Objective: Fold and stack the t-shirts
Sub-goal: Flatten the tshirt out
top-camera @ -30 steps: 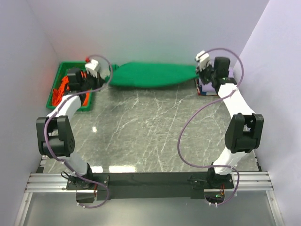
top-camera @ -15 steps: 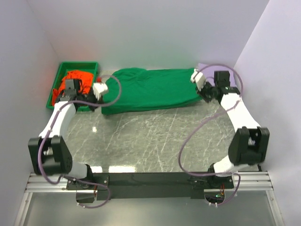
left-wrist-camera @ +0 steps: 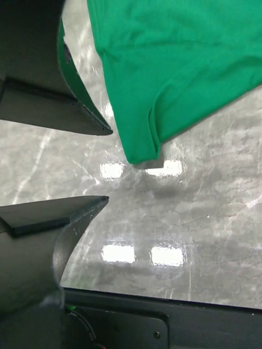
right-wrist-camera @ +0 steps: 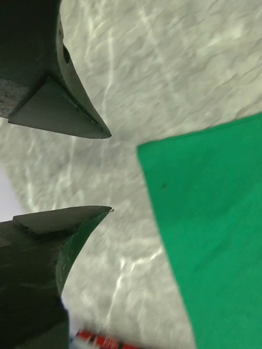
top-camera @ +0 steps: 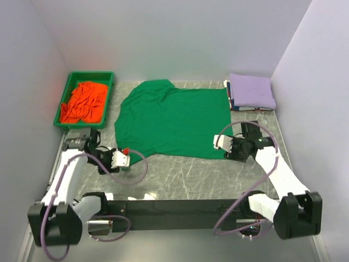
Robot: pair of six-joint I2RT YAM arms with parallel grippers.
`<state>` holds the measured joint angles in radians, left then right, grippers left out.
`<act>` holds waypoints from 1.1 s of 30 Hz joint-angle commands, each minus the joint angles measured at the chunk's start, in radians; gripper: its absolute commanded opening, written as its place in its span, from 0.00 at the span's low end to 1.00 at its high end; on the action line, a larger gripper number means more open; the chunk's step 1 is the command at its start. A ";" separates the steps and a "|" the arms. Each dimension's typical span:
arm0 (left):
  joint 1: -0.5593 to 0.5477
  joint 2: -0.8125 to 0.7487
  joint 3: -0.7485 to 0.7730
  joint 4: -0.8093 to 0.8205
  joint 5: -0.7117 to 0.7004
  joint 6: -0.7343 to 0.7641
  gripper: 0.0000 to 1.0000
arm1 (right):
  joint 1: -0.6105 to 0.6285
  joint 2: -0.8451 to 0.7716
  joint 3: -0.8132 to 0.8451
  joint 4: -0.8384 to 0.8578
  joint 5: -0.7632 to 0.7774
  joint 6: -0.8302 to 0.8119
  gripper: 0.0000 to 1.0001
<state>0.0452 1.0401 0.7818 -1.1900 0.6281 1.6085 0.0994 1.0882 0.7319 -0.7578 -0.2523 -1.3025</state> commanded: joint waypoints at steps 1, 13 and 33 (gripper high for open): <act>-0.002 -0.064 0.017 -0.051 -0.002 0.081 0.53 | -0.003 -0.050 0.030 0.002 0.054 -0.057 0.59; -0.177 0.543 0.398 0.292 0.073 -0.847 0.52 | -0.013 0.665 0.704 -0.327 -0.084 0.565 0.30; -0.337 0.769 0.370 0.471 -0.053 -1.102 0.38 | -0.024 0.774 0.727 -0.327 -0.042 0.671 0.29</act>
<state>-0.2634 1.8446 1.1702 -0.7254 0.5610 0.5022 0.0898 1.8545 1.4101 -1.0672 -0.3035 -0.6430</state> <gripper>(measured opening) 0.389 0.288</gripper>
